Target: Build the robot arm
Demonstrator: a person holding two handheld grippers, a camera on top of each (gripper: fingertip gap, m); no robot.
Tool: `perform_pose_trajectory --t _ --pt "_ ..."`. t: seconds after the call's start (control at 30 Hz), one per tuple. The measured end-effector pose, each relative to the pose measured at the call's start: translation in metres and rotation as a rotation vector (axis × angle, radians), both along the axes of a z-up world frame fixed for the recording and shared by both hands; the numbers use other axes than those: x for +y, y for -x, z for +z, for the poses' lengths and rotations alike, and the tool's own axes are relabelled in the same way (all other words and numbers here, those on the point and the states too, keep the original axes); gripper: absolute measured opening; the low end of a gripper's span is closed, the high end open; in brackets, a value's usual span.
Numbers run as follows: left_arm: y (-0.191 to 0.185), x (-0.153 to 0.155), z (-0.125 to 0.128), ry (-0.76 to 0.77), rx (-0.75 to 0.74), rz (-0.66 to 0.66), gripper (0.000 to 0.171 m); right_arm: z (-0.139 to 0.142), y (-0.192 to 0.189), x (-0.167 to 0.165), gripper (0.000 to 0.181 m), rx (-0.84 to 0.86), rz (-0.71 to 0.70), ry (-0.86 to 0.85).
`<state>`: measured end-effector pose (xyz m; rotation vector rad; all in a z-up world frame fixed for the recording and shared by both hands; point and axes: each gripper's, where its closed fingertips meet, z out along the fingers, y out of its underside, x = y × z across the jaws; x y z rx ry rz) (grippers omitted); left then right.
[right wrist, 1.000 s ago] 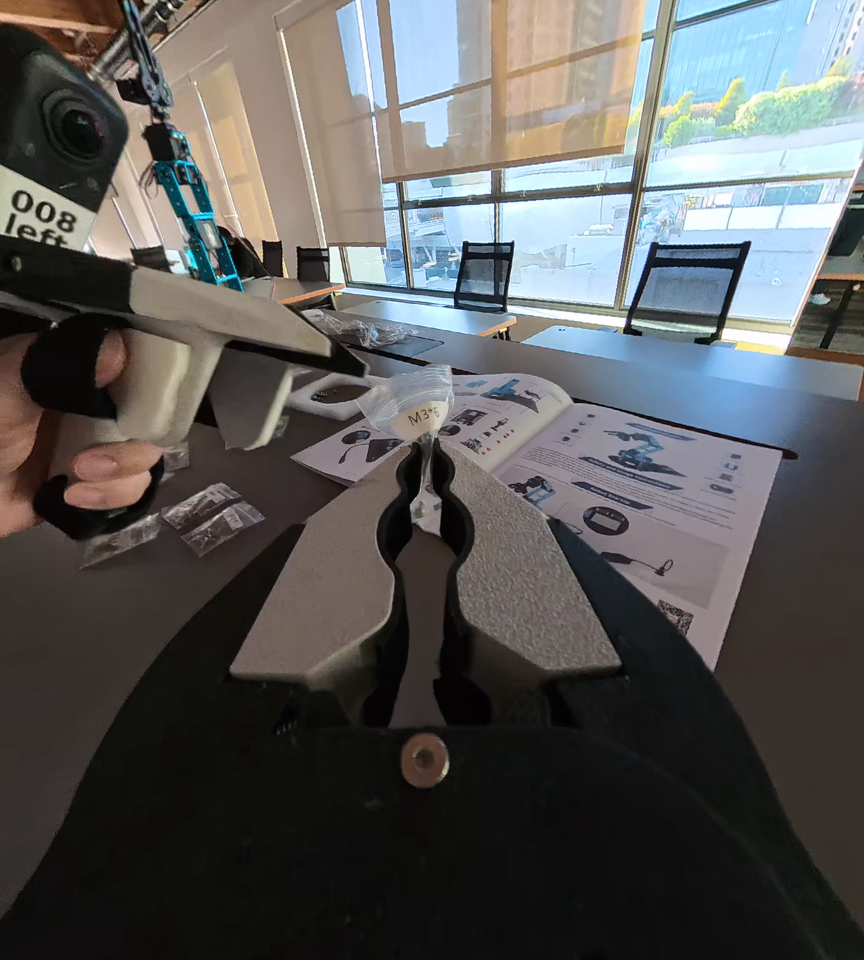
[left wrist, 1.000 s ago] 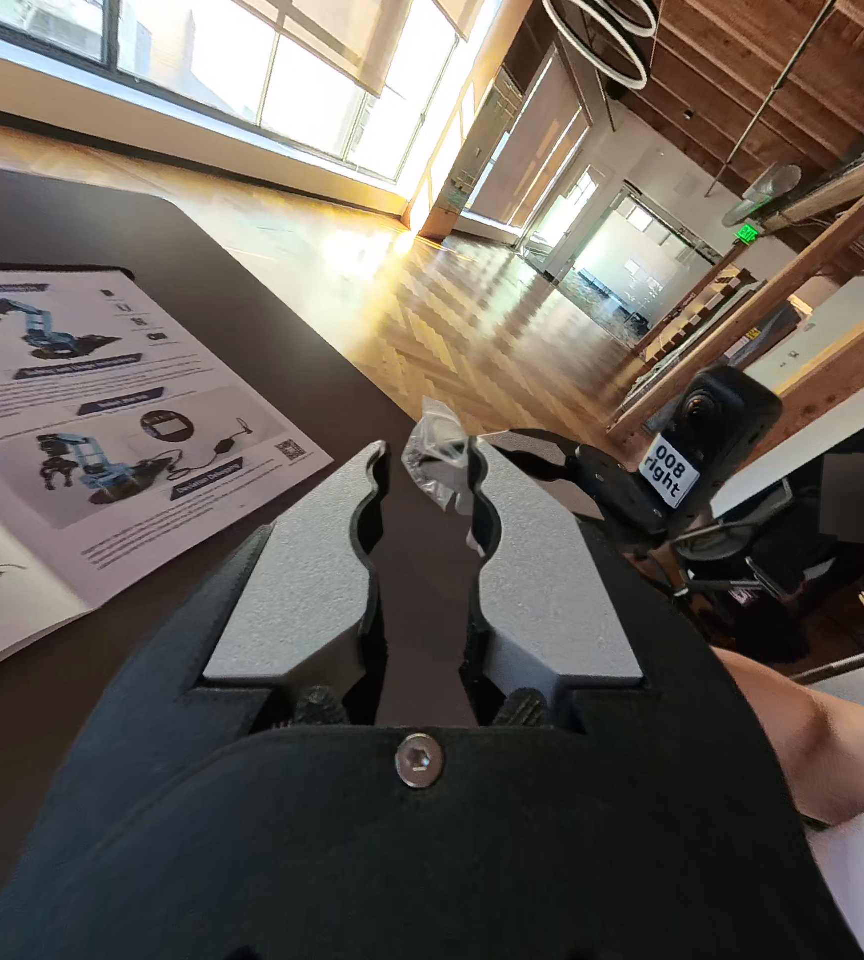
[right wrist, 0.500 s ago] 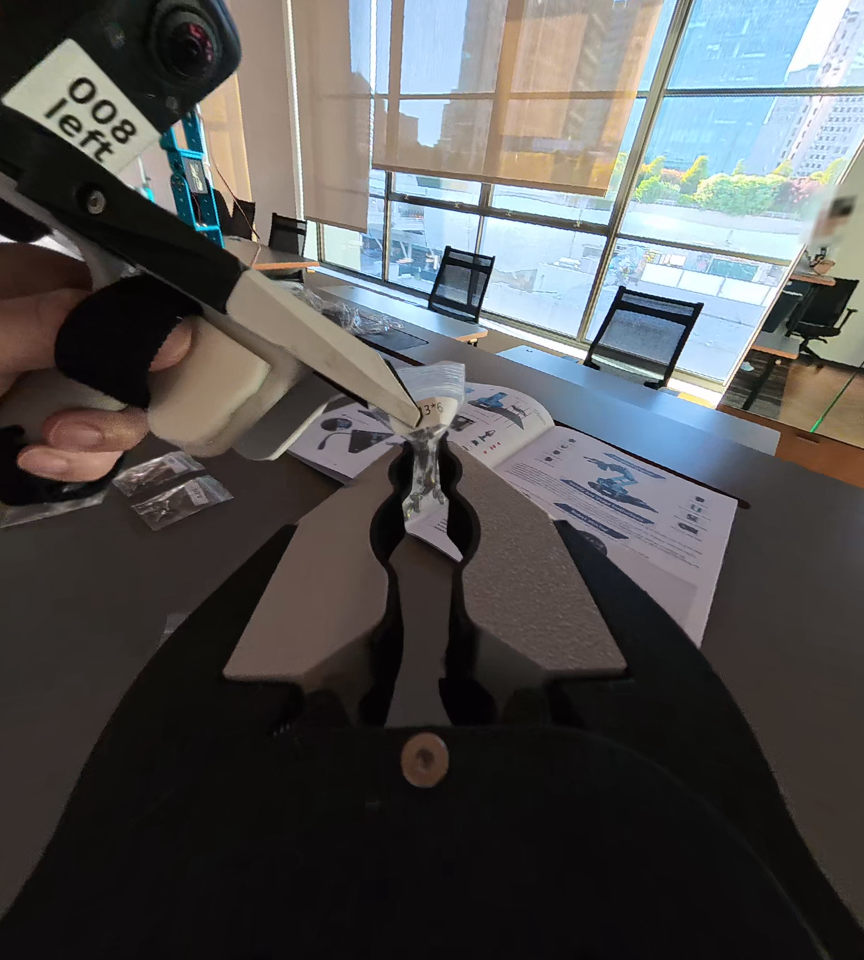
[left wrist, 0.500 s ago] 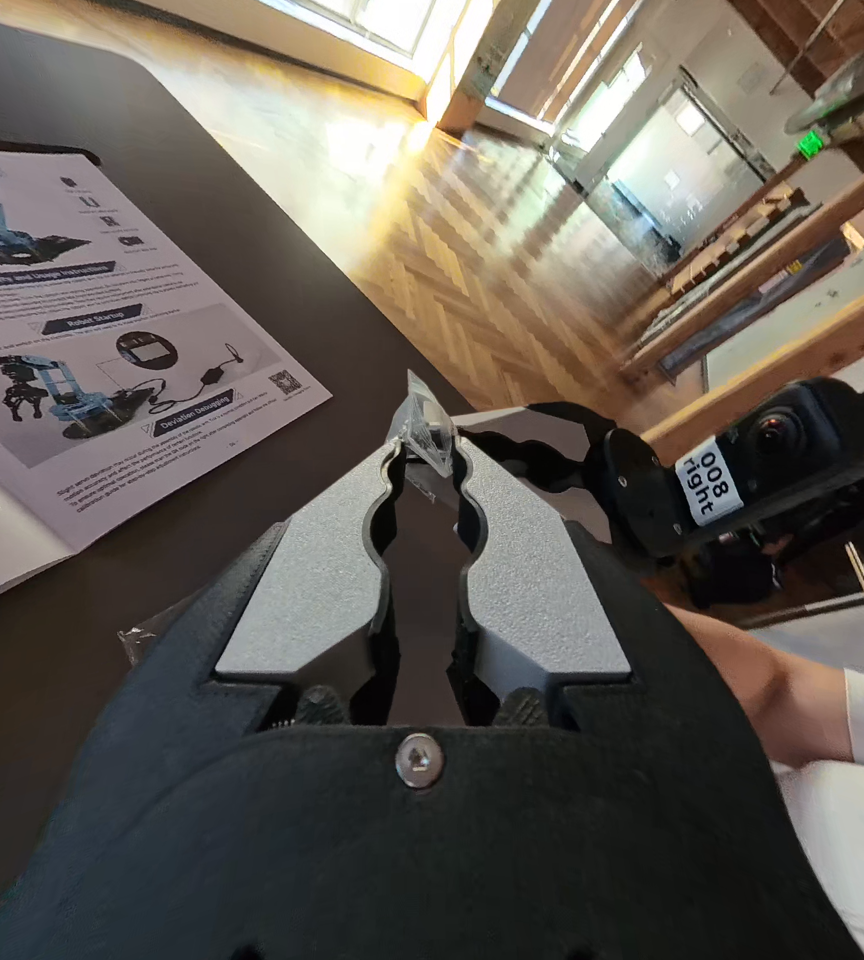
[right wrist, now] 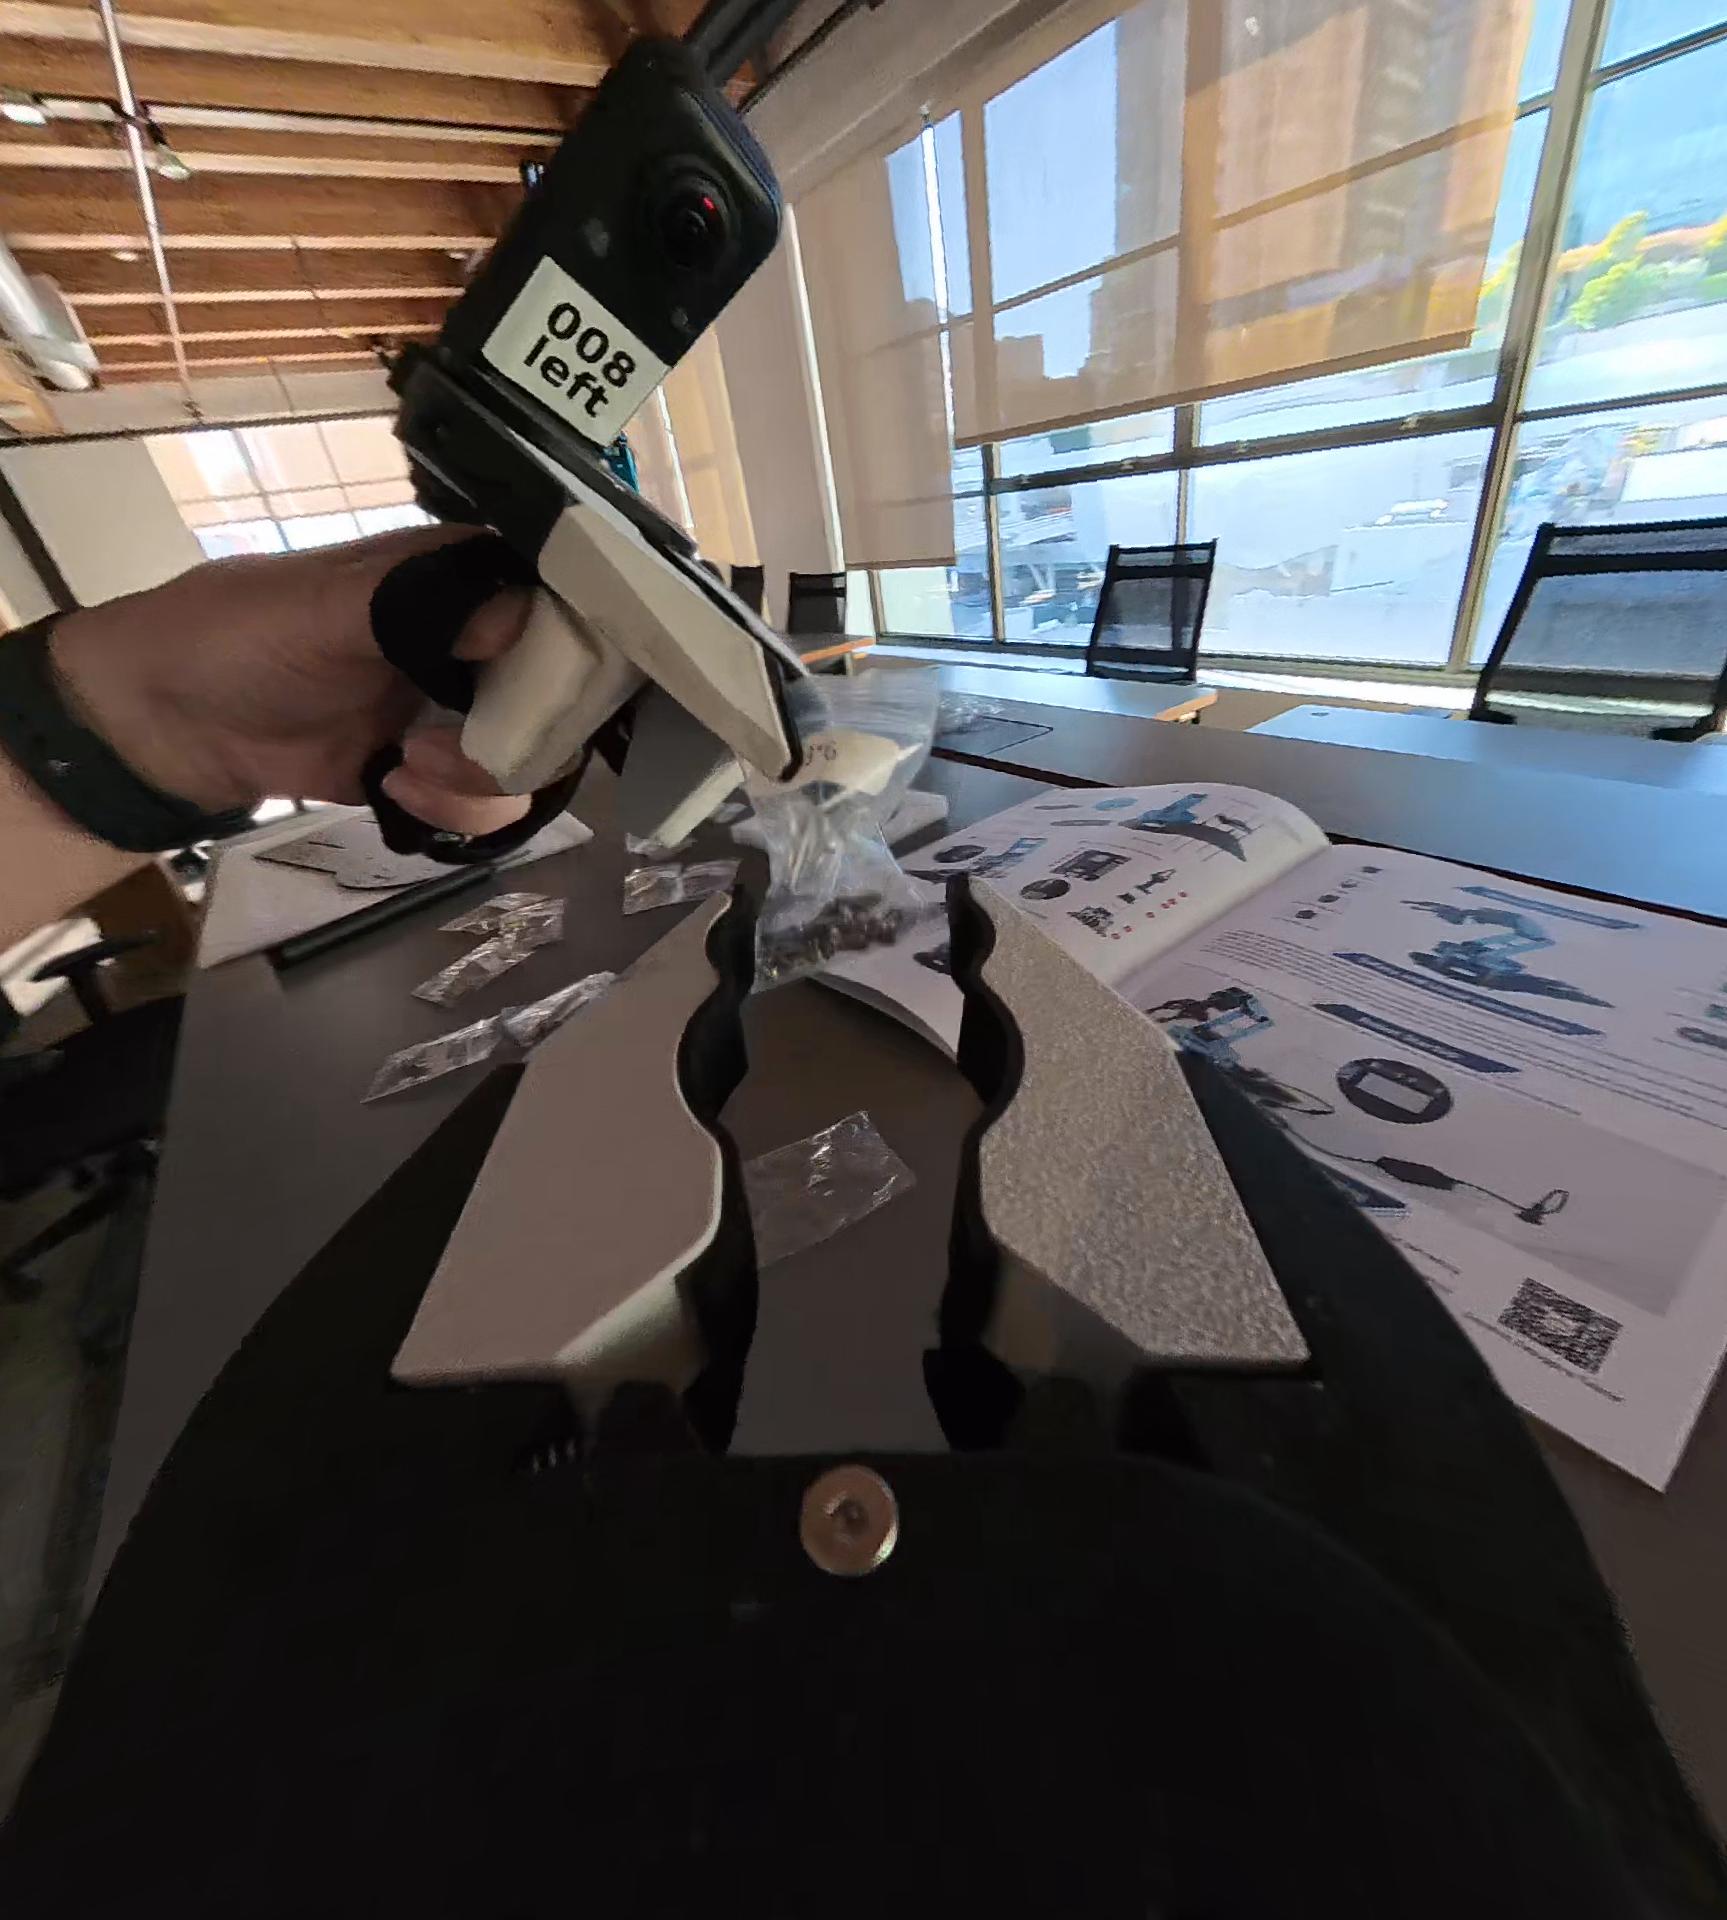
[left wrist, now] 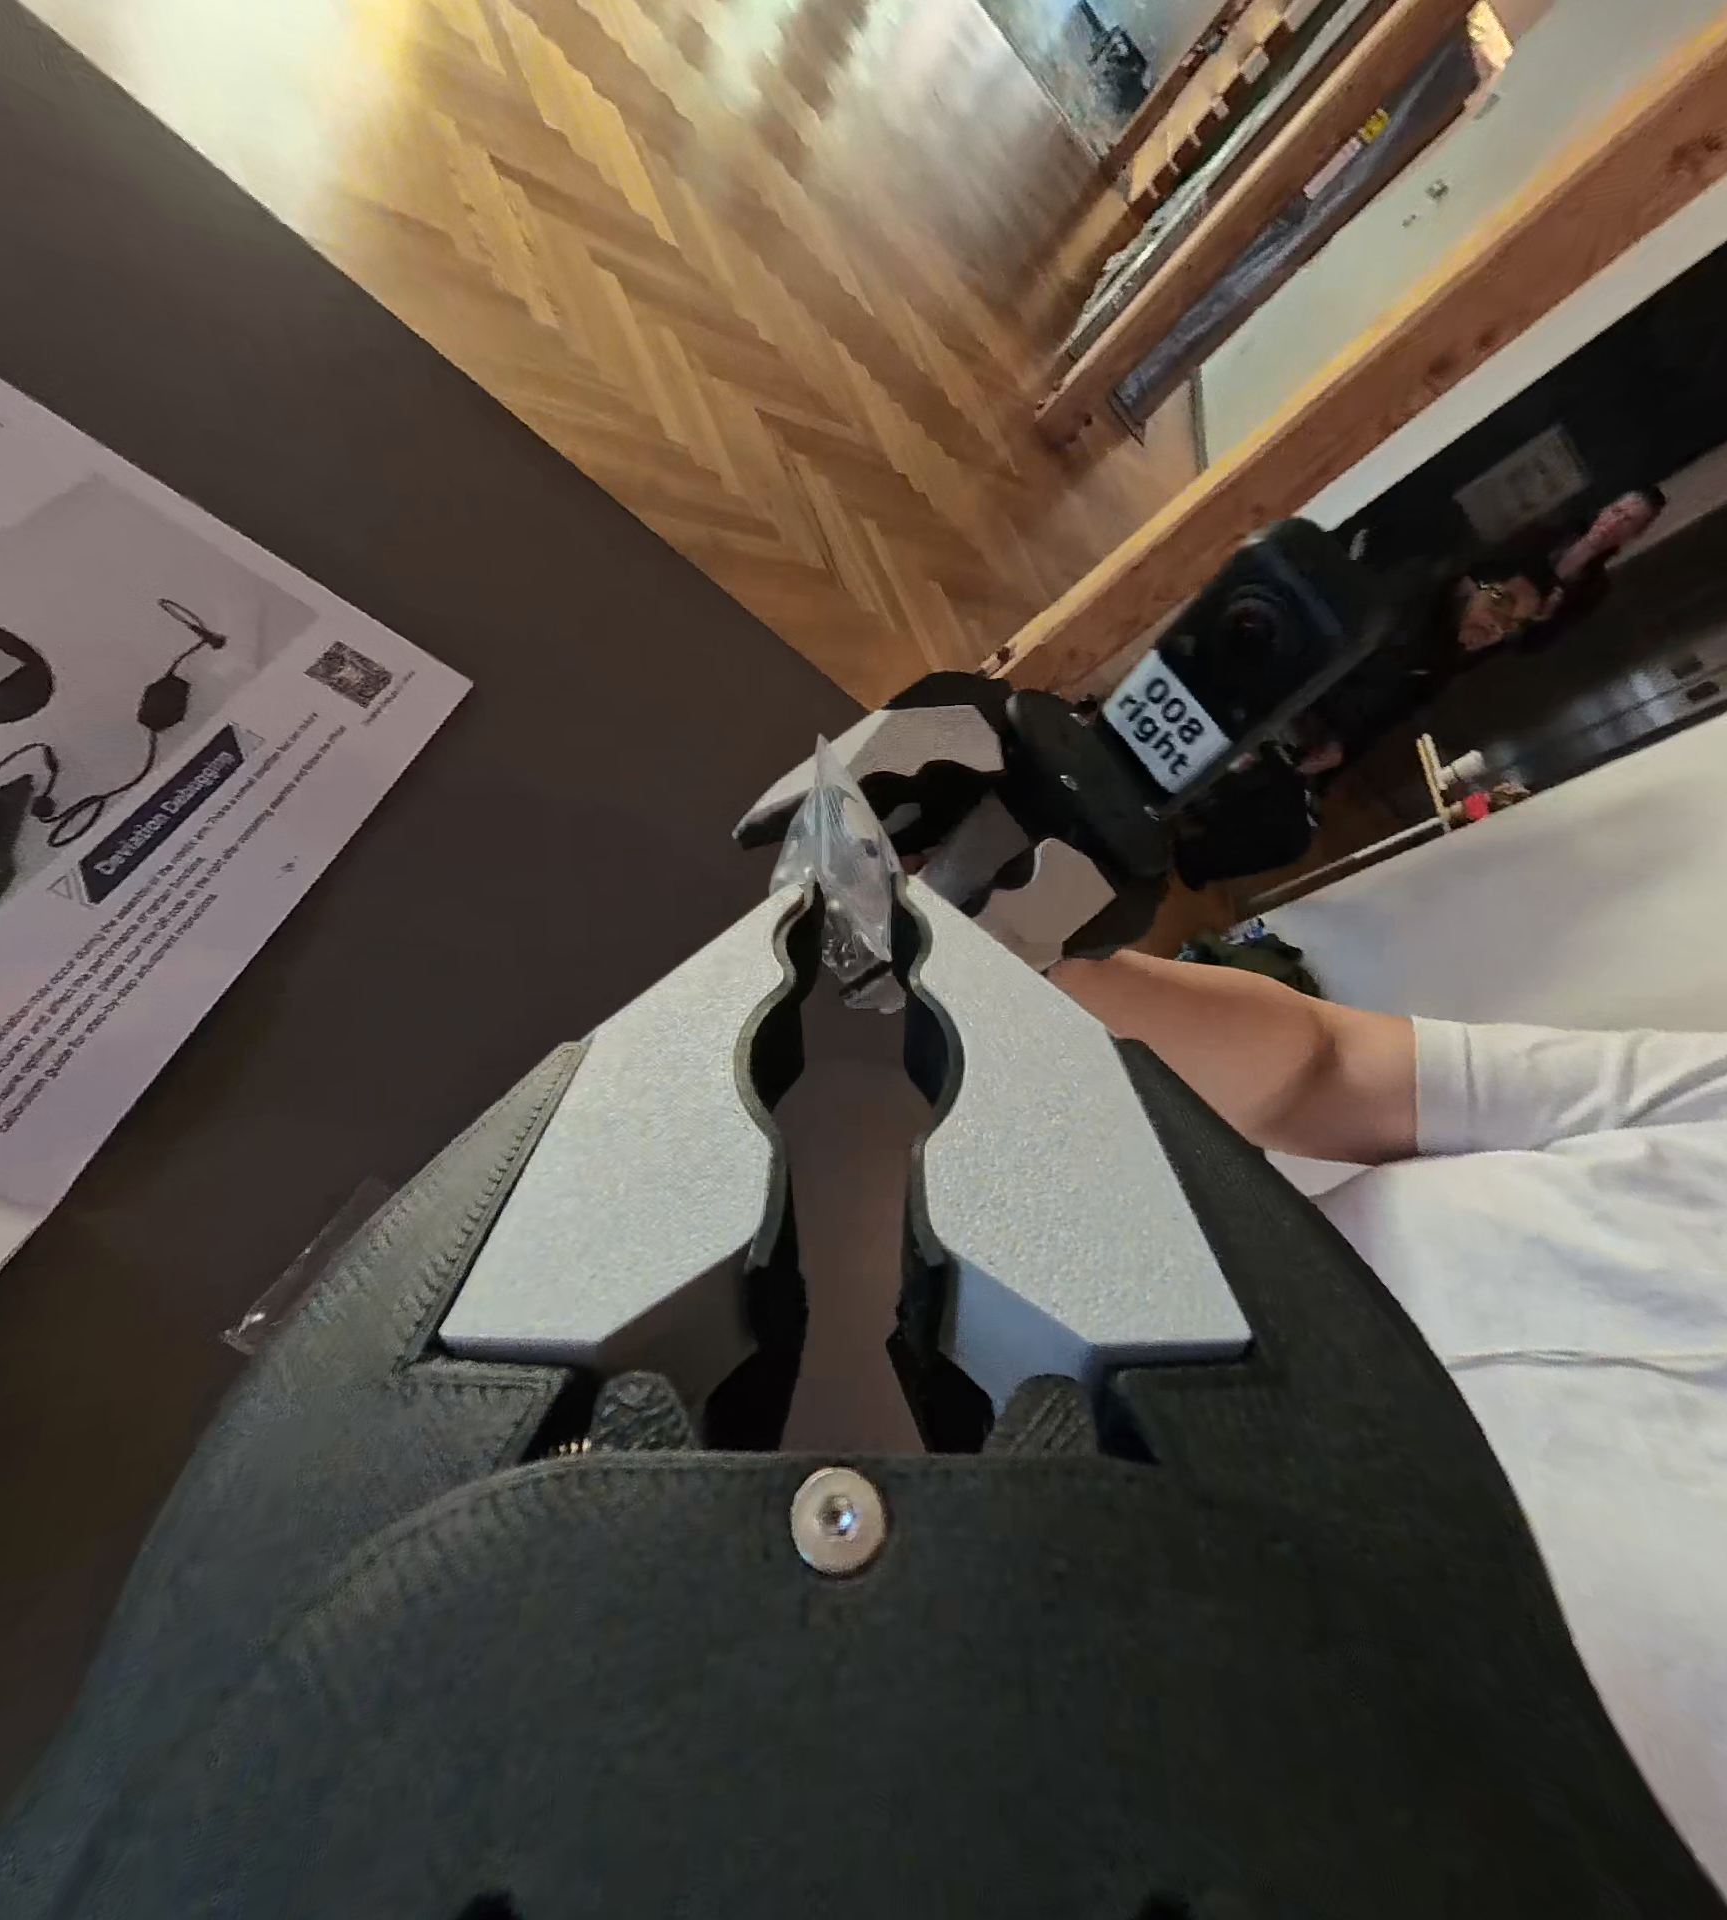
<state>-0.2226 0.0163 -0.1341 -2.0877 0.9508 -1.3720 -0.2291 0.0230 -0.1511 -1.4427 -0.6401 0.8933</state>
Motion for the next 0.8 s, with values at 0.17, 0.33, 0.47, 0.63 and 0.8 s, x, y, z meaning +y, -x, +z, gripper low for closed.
perform_pose_trajectory --t 0.17,0.33,0.47,0.63,0.8 --pt "0.005 -0.003 0.013 -0.015 -0.068 -0.061 0.000 0.003 -0.002 -0.005 0.029 0.093 0.120 0.081" --pt "0.013 -0.002 0.014 -0.028 -0.063 -0.084 0.000 0.013 0.006 -0.019 0.028 0.152 0.268 0.099" --pt "0.020 -0.009 0.022 -0.026 -0.080 -0.128 0.000 0.026 -0.003 -0.016 0.028 0.321 0.359 0.179" --pt "0.023 -0.020 0.025 -0.043 -0.055 -0.179 0.000 0.035 -0.003 -0.016 0.015 0.430 0.483 0.250" --pt "0.025 -0.025 0.028 -0.058 -0.038 -0.204 0.000 0.035 0.005 -0.020 0.007 0.410 0.521 0.244"
